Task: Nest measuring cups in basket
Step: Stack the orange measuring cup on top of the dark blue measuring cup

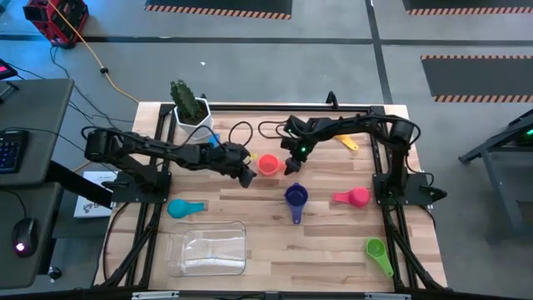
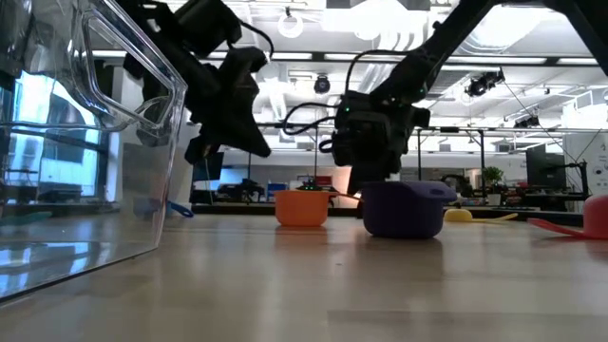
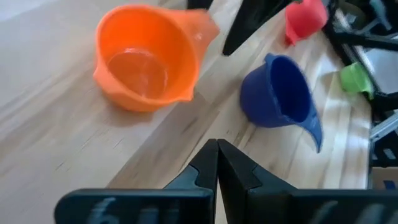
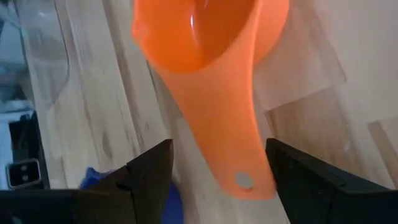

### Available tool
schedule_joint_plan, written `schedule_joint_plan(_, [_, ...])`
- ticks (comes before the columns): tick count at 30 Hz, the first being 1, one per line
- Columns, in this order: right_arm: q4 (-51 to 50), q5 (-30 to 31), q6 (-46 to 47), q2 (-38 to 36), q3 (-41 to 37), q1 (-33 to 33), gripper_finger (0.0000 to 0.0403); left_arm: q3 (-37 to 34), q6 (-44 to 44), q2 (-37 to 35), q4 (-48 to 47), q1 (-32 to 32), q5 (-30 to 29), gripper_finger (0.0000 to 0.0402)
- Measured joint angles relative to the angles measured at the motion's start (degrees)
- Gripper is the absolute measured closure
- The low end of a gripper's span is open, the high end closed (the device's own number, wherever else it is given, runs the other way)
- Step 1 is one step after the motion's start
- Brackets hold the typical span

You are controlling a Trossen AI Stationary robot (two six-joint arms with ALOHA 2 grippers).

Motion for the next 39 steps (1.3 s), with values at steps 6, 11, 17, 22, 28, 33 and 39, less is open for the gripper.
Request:
schedule_joint_plan(6, [0.17,-1.01,-0.89,0.06,-0.03,1.31,0.0179,0.0,1.14,0.94,0.06,0.18,-0.44,0.0401])
schedule_joint_plan(11, [0.07,0.52,-0.56,-0.08,-0.03,1.26,0.0275,0.0,3.82,-0.32,-1.75,2.06,1.17,0.0401])
schedule_joint_plan(17, [-0.62,-1.07,-0.36,-0.19,-0.05,1.16,0.0392,0.0,8.6,-5.17,-7.69,5.56,1.35,0.0401])
schedule_joint_plan(22, [-1.27,-0.75,0.39,-2.97,-0.1,0.88,0.0398,0.0,12.79,-12.1,-11.23,9.39,1.34,0.0401])
schedule_joint_plan(28, [-4.58,0.04,1.97,-6.87,-0.1,-0.26,0.0379,0.0,15.16,-18.09,-13.22,12.99,0.9,0.0401])
schedule_joint_plan(33, [-7.08,7.31,1.21,-13.2,-0.12,-2.03,0.038,0.0,15.6,-19.09,-13.21,14.27,0.9,0.0401])
schedule_joint_plan(39, [-6.15,23.44,4.28,-18.71,-0.11,-4.7,0.0377,0.0,15.37,-18.52,-13.08,14.69,0.7,0.0401])
